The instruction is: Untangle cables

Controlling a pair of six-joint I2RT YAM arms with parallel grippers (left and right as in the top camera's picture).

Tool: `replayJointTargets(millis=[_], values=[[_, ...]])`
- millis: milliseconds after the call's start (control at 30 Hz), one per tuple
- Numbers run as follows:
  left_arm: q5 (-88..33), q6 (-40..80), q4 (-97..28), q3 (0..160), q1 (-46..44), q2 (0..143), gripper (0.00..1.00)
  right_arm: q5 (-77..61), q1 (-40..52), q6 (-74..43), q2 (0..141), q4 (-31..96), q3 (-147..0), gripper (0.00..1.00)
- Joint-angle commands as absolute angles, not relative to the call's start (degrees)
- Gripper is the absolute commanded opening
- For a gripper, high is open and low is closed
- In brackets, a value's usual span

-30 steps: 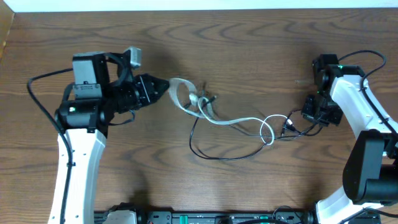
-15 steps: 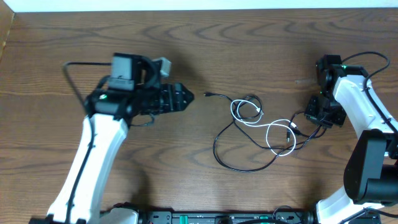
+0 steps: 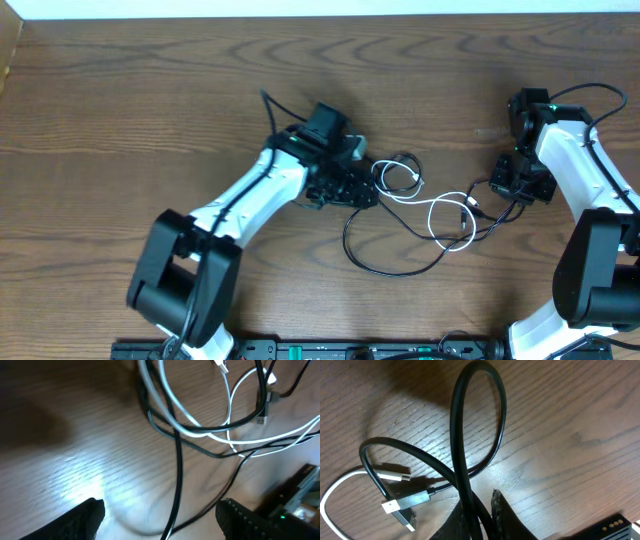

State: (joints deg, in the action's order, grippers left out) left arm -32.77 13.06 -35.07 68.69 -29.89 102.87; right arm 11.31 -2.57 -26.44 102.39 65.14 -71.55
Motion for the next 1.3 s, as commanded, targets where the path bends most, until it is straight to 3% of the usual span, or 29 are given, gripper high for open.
replayJointTargets(millis=[0,133,433,467,533,600,700,867,1067,1100,1133,1167,1200,1267], values=[[-26.46,11.81,-34.15,68.47,-32.21,104.09,0.65,11.40,-2.79,-25.61,102.65,65.19,-71.83,0.10],[-25.85,11.60,-34.63,68.47,-32.42,104.03,0.08,11.44,-2.81,-25.61,102.65,65.19,-71.83,0.09],[-25.87,11.14,-39.64,70.65,-26.44,95.94,0.08,11.42,-2.81,-24.77,102.65,65.12,-71.83,0.08],[-25.87,11.14,-39.88,70.63,-25.89,94.65,0.17,11.40,-2.81,-24.77,102.65,65.14,-71.83,0.08],[-25.87,11.14,-40.10,70.63,-25.82,93.51,0.47,11.40,-2.81,-24.77,102.65,65.14,-71.83,0.08],[-25.85,11.11,-39.86,70.39,-26.81,93.89,0.55,11.40,-2.81,-24.77,102.65,65.14,-71.83,0.08],[-25.85,10.94,-38.22,69.17,-28.73,95.22,0.59,11.38,-2.81,-24.77,102.65,65.19,-71.83,0.07],[-24.38,10.92,-35.20,68.23,-32.18,100.27,0.61,11.38,-2.81,-24.77,102.65,65.19,-71.83,0.07],[-18.35,10.94,-33.76,68.23,-35.53,107.39,0.60,11.18,-2.81,-24.77,102.65,65.21,-71.83,0.07],[-18.37,10.94,-33.76,68.23,-35.73,107.59,0.56,11.18,-2.81,-24.77,102.65,65.21,-71.83,0.07],[-18.37,10.94,-33.76,68.31,-35.88,107.50,0.31,11.20,-2.81,-24.77,102.65,65.19,-71.83,0.07],[-18.37,10.94,-34.13,68.64,-35.86,107.00,0.14,11.20,-2.81,-24.77,102.65,65.17,-71.83,0.07],[-18.35,10.92,-34.39,68.93,-35.73,106.67,0.08,11.22,-2.81,-24.75,102.65,65.17,-71.83,0.07],[-18.33,10.90,-35.94,70.35,-35.11,104.55,0.08,11.27,-2.81,-24.75,102.65,65.14,-71.83,0.07]])
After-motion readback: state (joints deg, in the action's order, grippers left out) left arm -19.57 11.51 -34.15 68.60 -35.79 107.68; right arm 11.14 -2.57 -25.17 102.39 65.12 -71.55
